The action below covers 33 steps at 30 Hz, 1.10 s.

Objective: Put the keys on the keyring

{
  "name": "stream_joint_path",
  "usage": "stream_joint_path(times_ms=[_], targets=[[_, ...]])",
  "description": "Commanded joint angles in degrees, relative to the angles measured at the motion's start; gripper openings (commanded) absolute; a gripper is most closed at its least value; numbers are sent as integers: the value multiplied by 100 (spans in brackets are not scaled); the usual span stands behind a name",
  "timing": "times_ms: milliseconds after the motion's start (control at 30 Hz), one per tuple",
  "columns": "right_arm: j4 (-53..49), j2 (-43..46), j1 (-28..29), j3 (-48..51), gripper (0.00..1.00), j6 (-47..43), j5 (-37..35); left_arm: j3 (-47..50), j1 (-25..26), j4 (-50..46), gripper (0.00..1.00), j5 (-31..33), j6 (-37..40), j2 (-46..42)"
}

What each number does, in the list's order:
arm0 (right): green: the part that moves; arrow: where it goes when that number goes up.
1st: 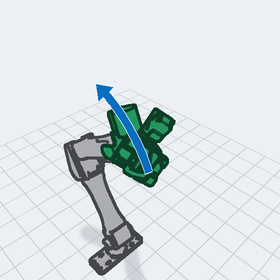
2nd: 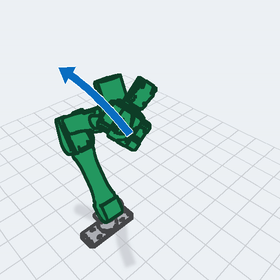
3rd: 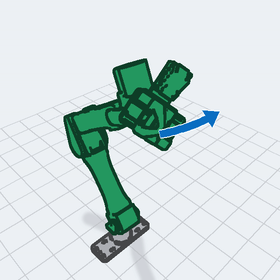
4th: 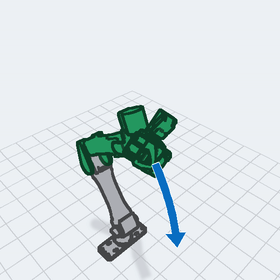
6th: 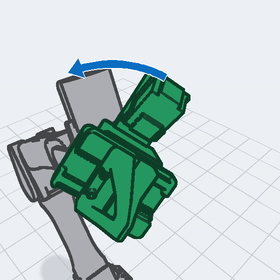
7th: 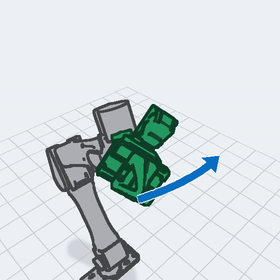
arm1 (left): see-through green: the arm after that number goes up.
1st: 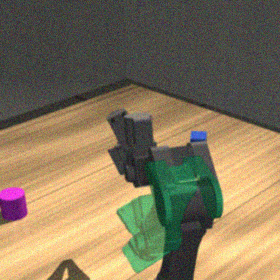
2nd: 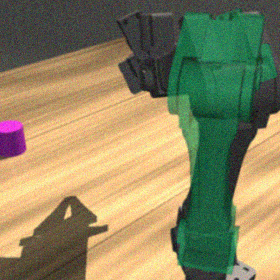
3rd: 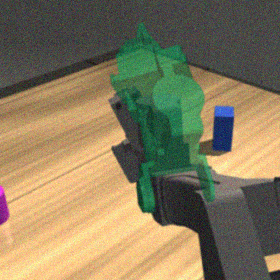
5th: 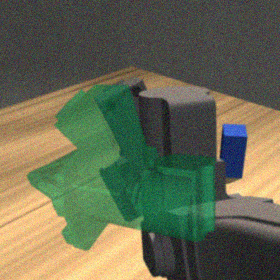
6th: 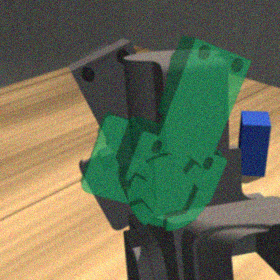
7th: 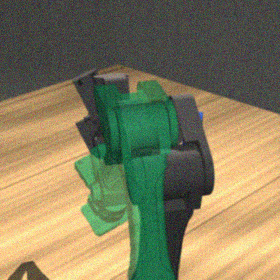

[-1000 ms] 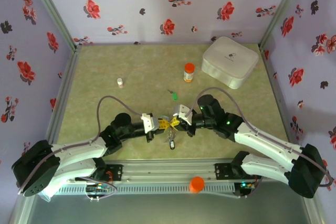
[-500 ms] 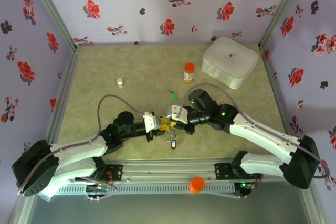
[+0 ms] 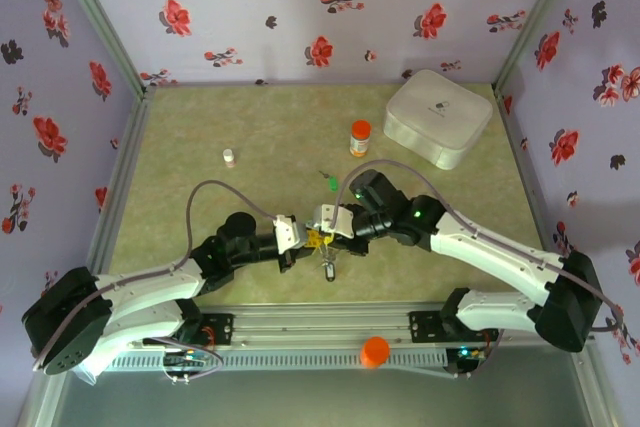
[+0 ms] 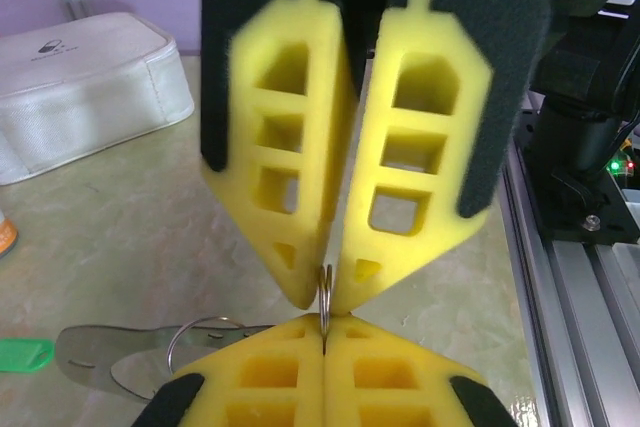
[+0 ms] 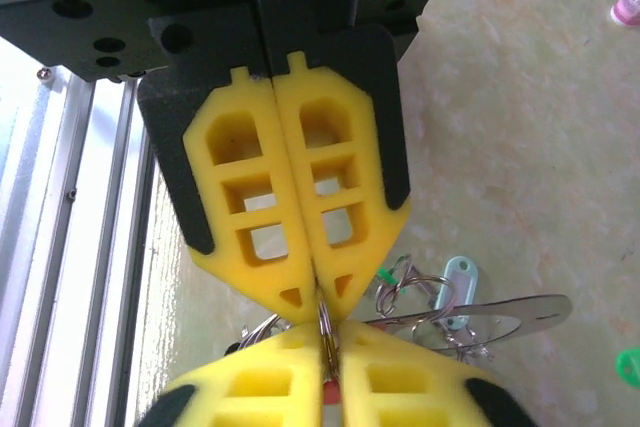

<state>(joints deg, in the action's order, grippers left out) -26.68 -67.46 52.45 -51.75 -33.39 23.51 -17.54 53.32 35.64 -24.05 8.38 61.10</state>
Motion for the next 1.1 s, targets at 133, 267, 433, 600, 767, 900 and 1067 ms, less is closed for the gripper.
stream_joint_path(times_ms=[133,267,433,600,767,900,1067], targets=[[1164,627,-487,859,22,907,658,9,12,706,0,-152,1,-130],[1584,731,-497,1214,25,1224,731,243,7,1120,0,-188,-56,-31],[1814,797,-495,1317,24,1335,745,287,12,1241,0,-249,-71,16],[1831,863,-495,1356,25,1365,781,327,12,1252,0,-243,-81,-11],[1885,910,-497,1381,22,1405,892,338,12,1258,0,-241,-89,-20],[1927,803,-487,1342,18,1449,1038,329,11,1260,0,-248,-82,-25],[2020,683,-482,1300,12,1476,1208,329,12,1261,0,-257,-78,-33]])
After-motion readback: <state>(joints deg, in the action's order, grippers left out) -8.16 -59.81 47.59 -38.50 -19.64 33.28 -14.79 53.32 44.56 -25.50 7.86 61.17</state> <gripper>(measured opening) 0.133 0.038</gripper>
